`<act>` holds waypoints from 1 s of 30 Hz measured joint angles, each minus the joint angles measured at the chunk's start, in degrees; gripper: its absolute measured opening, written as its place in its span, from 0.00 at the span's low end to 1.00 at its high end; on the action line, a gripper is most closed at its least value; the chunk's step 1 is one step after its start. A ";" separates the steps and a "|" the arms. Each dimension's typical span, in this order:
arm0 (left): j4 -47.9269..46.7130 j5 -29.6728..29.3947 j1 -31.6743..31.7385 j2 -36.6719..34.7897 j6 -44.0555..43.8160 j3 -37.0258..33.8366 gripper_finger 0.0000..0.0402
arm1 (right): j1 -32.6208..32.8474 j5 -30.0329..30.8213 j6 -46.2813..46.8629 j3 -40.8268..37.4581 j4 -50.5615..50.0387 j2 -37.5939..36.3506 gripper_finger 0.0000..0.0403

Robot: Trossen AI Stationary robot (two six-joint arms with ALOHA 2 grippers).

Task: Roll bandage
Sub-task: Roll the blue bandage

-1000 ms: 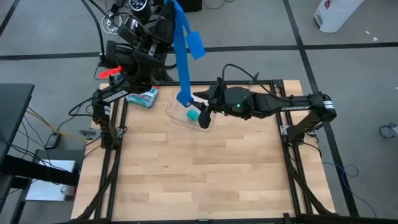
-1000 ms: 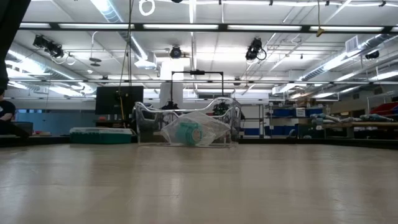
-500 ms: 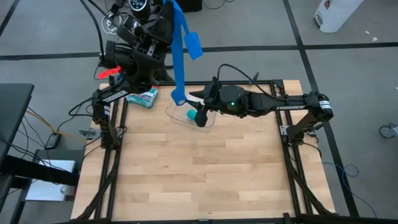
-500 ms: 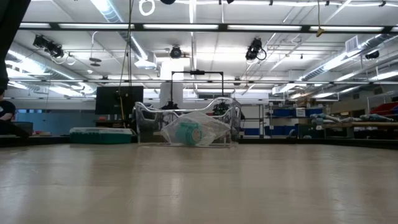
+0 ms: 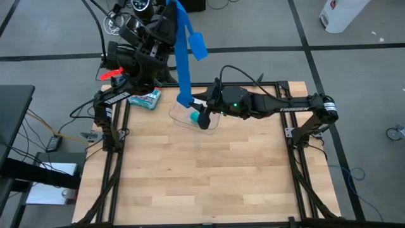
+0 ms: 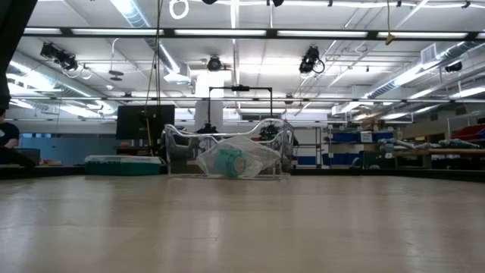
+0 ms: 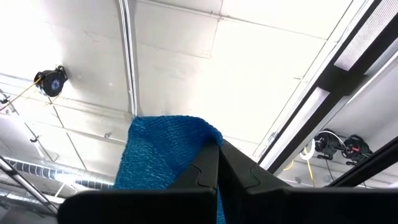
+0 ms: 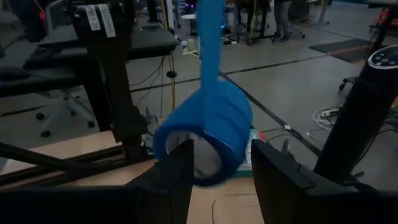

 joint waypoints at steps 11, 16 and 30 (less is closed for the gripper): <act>-0.20 0.11 -0.35 0.00 -0.02 0.00 0.01 | -0.77 -0.04 -0.42 0.00 0.07 0.00 0.34; -0.23 0.10 -0.35 0.00 -0.02 0.00 0.01 | -1.15 -3.48 0.06 0.00 0.07 0.00 0.06; -7.76 6.26 1.64 -3.28 -0.11 0.07 0.01 | -6.40 -17.73 7.69 -0.02 -10.84 -7.34 0.00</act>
